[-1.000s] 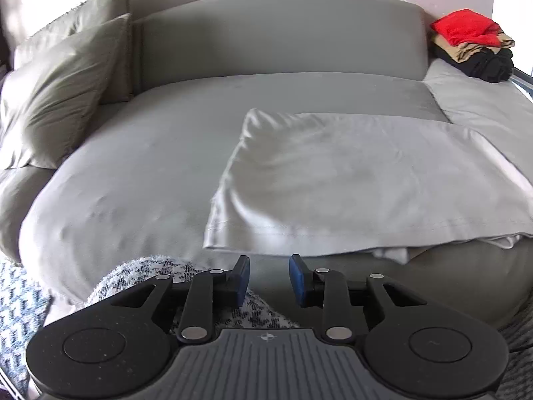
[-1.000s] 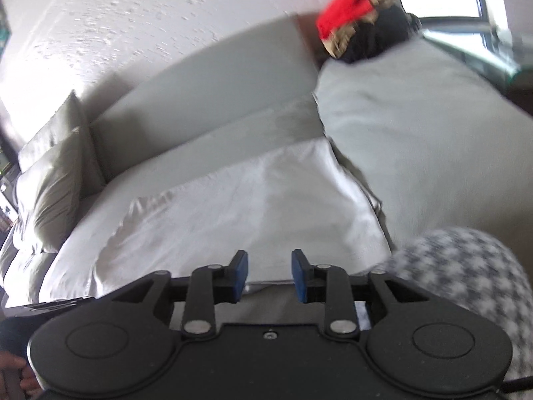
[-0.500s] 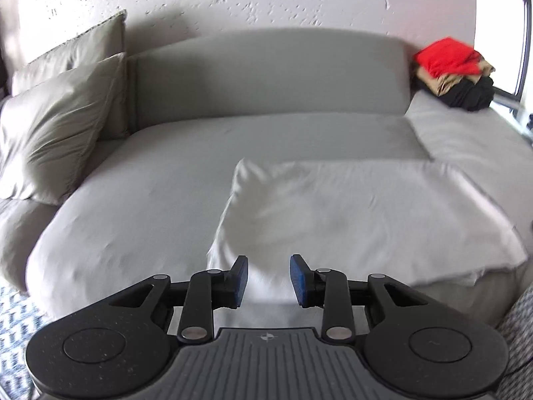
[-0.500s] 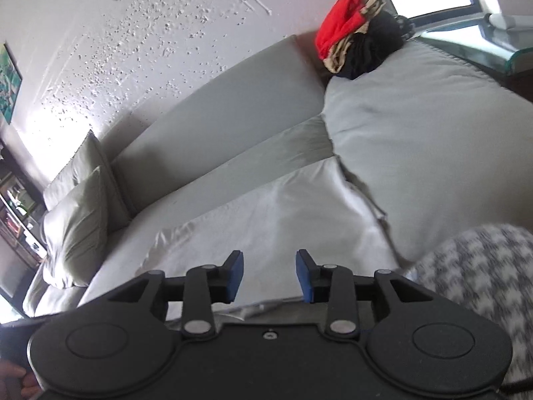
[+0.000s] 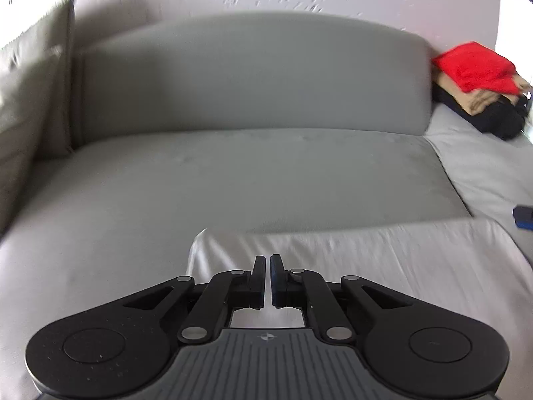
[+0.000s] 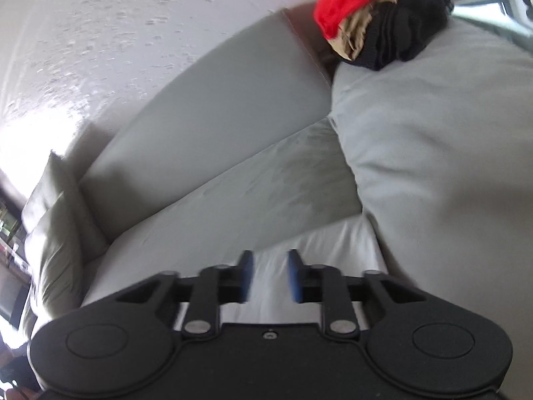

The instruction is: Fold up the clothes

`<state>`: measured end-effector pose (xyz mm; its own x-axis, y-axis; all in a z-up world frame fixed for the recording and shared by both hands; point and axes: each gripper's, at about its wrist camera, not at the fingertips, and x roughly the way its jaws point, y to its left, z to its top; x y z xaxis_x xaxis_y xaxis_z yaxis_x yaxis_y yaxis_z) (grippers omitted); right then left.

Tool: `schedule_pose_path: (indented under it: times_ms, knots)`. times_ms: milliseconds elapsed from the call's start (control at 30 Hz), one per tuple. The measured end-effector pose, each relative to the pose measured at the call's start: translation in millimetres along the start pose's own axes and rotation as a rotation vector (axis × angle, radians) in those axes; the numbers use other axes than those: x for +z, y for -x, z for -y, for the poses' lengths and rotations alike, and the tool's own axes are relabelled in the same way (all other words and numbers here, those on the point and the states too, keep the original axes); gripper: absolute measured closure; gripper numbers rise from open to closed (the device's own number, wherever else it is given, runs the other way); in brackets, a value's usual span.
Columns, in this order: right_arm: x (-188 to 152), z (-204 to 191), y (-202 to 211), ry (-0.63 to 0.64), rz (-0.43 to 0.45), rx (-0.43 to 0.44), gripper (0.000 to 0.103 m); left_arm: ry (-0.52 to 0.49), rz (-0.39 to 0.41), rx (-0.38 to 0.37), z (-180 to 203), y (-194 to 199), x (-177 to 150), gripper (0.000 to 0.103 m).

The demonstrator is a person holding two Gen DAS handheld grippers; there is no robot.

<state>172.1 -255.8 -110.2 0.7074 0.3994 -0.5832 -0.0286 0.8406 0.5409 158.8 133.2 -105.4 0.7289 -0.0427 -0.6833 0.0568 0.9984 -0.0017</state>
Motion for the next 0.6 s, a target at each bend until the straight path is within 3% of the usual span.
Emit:
schedule_pose_path:
  times_ms: [100, 167, 267, 333, 367, 400, 467, 500, 567, 600]
  knots:
    - [5.1, 7.0, -34.0, -0.044, -0.020, -0.053, 0.083, 0.066, -0.036, -0.059, -3.2, -34.6, 7.0, 0.100]
    - [1.1, 4.3, -54.4, -0.078, -0.066, -0.006, 0.083, 0.083, -0.062, -0.108, 3.7, -52.2, 8.4, 0.099]
    - [-6.6, -8.6, -81.5, -0.053, -0.139, 0.095, 0.083, 0.008, -0.032, -0.089, 20.3, -65.8, 12.5, 0.094]
    - [-11.3, -11.7, -96.6, -0.044, -0.185, 0.159, 0.083, 0.007, -0.046, -0.011, 15.4, -78.7, 13.4, 0.089]
    - [-11.2, -4.5, -101.6, -0.069, -0.192, 0.140, 0.084, 0.008, -0.053, 0.028, 12.8, -85.3, 13.8, 0.089]
    - [-10.5, 5.0, -105.9, -0.102, -0.194, 0.108, 0.099, 0.021, -0.070, 0.104, 3.8, -90.5, 12.6, 0.089]
    - [-1.7, 35.5, -98.5, -0.257, -0.122, 0.020, 0.102, 0.050, -0.104, 0.261, -14.9, -100.7, 9.9, 0.091]
    - [2.6, 51.2, -90.4, -0.332, -0.068, -0.029, 0.102, 0.064, -0.109, 0.302, -21.1, -100.3, 9.4, 0.091]
    - [7.8, 71.6, -74.0, -0.381, 0.009, -0.188, 0.103, 0.092, -0.118, 0.377, -33.2, -98.8, 8.6, 0.091]
    - [8.7, 76.5, -68.3, -0.396, 0.032, -0.217, 0.103, 0.096, -0.129, 0.434, -37.5, -98.4, 7.1, 0.091]
